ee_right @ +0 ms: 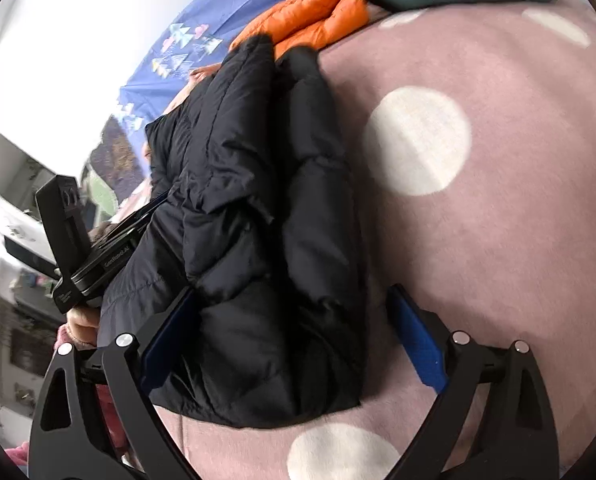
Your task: Fold large clothes
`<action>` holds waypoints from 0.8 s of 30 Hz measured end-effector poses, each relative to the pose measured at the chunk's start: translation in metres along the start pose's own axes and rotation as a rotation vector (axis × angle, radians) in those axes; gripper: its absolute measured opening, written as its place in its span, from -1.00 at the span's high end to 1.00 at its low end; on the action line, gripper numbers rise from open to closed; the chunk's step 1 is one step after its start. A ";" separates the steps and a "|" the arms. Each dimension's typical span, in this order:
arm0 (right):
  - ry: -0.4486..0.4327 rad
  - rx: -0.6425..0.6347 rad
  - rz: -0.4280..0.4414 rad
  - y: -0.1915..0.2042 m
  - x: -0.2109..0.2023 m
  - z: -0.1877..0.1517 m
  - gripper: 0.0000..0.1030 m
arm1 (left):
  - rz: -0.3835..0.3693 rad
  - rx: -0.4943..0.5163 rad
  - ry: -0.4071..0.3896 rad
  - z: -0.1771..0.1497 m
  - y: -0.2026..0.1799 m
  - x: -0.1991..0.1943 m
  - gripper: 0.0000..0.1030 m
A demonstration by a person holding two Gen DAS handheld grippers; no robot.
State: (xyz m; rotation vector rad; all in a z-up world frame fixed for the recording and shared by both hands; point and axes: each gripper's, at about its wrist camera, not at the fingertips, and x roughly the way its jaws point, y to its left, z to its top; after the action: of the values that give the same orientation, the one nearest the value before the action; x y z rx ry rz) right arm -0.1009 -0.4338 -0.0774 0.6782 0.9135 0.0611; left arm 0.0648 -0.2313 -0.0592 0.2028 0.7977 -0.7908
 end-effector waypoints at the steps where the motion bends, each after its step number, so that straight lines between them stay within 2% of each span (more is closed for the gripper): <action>1: -0.042 -0.012 -0.045 0.004 -0.010 0.001 -0.74 | 0.000 -0.001 -0.001 0.000 0.000 0.000 -0.27; 3: -0.168 -0.108 -0.124 0.024 -0.034 0.003 -0.37 | -0.001 -0.003 -0.003 0.000 0.000 0.000 -0.27; 4: -0.225 -0.176 -0.133 0.038 -0.046 0.003 -0.23 | -0.001 -0.003 -0.004 0.000 0.000 0.000 -0.27; 5: -0.242 -0.216 -0.115 0.047 -0.049 0.002 0.06 | -0.001 -0.004 -0.004 0.000 -0.001 0.000 -0.27; 6: -0.239 -0.255 -0.085 0.056 -0.049 0.000 0.22 | -0.001 -0.004 -0.005 0.000 -0.001 0.000 -0.27; 7: -0.219 -0.288 -0.066 0.064 -0.045 -0.003 0.27 | -0.001 -0.004 -0.006 0.000 -0.001 0.000 -0.27; 8: -0.156 -0.314 -0.088 0.069 -0.028 -0.008 0.33 | -0.002 -0.005 -0.008 0.000 -0.001 0.000 -0.27; 10: -0.052 -0.293 -0.163 0.061 0.009 -0.017 0.33 | -0.011 -0.009 -0.014 0.000 0.000 0.000 -0.27; 12: -0.064 -0.268 -0.145 0.051 0.024 -0.023 0.35 | -0.015 -0.013 -0.019 0.000 0.001 -0.006 -0.27; 14: -0.056 -0.201 -0.117 0.048 0.019 -0.018 0.35 | 0.005 -0.005 -0.022 0.000 -0.001 -0.015 -0.27; 17: -0.050 -0.220 -0.120 0.048 0.018 -0.019 0.35 | 0.020 0.001 -0.070 -0.006 -0.008 -0.051 -0.38; 18: -0.054 -0.224 -0.119 0.048 0.017 -0.019 0.35 | 0.016 0.000 -0.105 -0.014 -0.011 -0.070 -0.51; 20: -0.055 -0.217 -0.113 0.046 0.016 -0.019 0.35 | -0.011 0.016 -0.147 -0.036 -0.019 -0.105 -0.57; 22: -0.058 -0.212 -0.109 0.045 0.016 -0.021 0.35 | -0.021 0.055 -0.143 -0.059 -0.029 -0.125 -0.64; 24: -0.063 -0.215 -0.110 0.045 0.017 -0.024 0.34 | -0.033 0.131 -0.100 -0.091 -0.047 -0.141 -0.65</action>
State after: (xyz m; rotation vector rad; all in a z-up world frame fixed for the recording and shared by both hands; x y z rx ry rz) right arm -0.0983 -0.3802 -0.0737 0.4276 0.8679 0.0388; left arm -0.0808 -0.1455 -0.0171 0.2656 0.6568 -0.8784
